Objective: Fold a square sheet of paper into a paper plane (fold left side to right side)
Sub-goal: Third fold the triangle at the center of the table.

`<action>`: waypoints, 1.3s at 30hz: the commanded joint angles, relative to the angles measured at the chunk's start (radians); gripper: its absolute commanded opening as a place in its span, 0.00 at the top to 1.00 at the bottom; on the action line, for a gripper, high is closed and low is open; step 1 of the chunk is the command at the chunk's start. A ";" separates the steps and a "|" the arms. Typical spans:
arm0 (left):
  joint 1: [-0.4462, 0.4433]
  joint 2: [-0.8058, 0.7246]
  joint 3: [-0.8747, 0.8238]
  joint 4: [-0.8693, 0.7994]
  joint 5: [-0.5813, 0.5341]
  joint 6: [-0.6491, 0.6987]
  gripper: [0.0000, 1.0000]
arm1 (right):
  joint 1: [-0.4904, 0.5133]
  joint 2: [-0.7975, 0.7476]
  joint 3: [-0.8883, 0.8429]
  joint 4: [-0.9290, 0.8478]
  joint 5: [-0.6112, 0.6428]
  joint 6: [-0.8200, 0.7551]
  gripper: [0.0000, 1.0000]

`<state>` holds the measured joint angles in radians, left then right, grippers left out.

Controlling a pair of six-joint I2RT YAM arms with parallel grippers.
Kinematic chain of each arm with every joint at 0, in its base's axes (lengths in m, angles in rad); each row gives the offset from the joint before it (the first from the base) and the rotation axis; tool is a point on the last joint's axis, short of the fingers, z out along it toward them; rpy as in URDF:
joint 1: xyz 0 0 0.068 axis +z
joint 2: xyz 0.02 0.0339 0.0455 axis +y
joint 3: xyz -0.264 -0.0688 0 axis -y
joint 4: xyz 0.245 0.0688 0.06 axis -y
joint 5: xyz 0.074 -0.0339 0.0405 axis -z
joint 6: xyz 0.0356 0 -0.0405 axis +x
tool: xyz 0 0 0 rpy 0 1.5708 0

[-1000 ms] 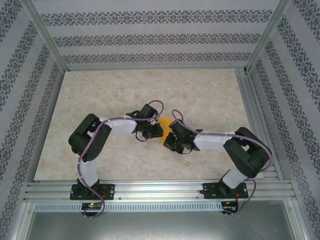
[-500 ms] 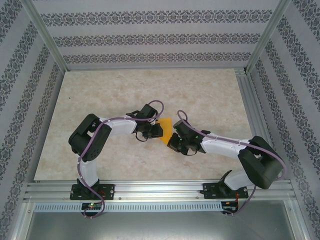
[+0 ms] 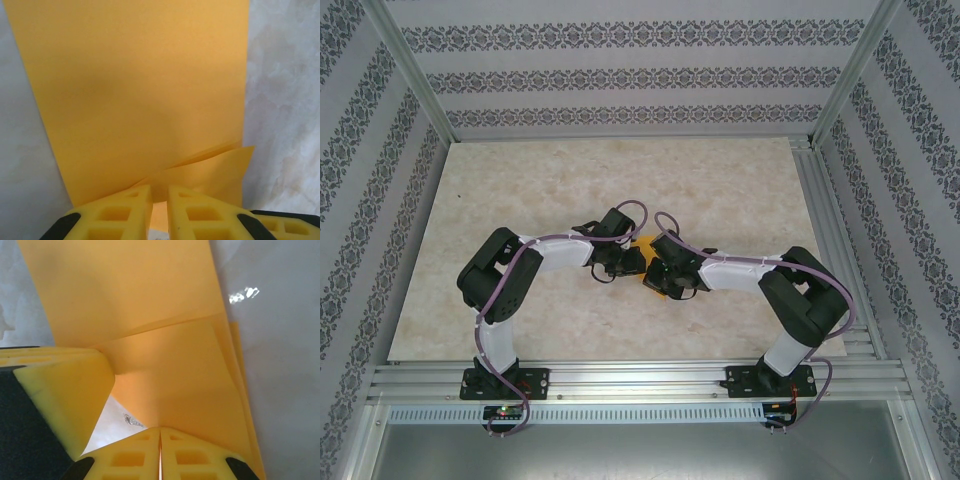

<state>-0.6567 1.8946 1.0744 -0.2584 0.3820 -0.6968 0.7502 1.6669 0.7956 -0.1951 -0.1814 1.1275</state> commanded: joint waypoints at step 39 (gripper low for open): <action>-0.001 0.010 -0.017 -0.040 -0.085 0.000 0.81 | -0.014 -0.229 -0.261 -0.257 0.064 0.050 0.91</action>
<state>-0.6617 1.8946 1.0744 -0.2584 0.3759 -0.6968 0.7498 1.4399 0.5747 -0.2462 -0.1654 1.1801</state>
